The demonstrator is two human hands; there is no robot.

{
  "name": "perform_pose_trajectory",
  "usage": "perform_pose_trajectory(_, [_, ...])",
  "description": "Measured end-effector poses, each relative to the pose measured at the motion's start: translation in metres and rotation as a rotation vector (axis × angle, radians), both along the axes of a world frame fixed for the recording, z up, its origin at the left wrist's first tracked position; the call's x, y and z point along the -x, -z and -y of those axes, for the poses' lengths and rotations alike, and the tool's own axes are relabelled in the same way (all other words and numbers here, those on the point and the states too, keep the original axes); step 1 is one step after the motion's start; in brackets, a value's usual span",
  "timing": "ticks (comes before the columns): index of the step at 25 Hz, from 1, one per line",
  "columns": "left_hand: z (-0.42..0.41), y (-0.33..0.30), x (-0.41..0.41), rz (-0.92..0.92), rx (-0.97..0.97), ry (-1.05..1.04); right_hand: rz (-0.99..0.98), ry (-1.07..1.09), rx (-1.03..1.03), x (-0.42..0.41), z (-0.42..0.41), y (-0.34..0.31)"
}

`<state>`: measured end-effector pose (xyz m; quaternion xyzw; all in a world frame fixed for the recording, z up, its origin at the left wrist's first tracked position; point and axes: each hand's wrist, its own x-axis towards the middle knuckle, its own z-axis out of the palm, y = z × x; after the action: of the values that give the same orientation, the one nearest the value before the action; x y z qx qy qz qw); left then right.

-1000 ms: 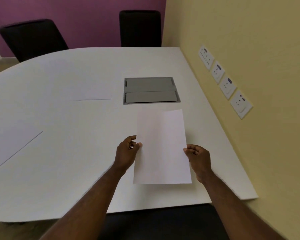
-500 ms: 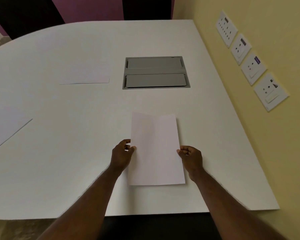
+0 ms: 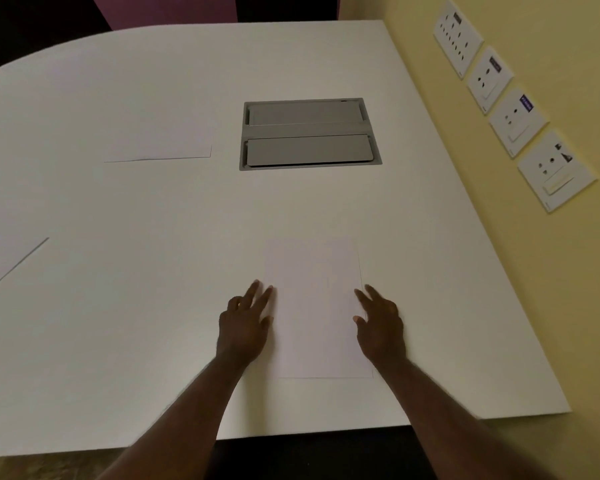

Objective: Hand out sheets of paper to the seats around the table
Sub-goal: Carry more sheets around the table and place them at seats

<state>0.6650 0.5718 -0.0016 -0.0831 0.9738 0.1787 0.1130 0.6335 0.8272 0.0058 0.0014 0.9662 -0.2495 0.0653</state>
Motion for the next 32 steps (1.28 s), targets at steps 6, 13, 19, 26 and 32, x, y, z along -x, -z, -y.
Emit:
perform_pose_trajectory(6, [0.004,0.012,-0.010,0.064,0.028,0.145,0.167,-0.209,-0.181,0.001,-0.001,0.007])
perform_pose_trajectory(13, [0.005,0.015,-0.010,0.054,0.000,0.137,0.159,-0.218,-0.191,0.000,0.000,0.009])
perform_pose_trajectory(19, [0.011,-0.002,-0.009,-0.030,-0.087,0.087,0.032,-0.145,-0.119,-0.004,0.008,-0.013])
perform_pose_trajectory(26, [0.045,-0.098,-0.027,-0.233,-0.118,0.092,-0.214,-0.229,-0.071,-0.013,0.038,-0.107])
perform_pose_trajectory(32, [0.119,-0.197,-0.094,-0.476,-0.091,-0.069,-0.446,-0.481,0.021,-0.023,0.129,-0.197])
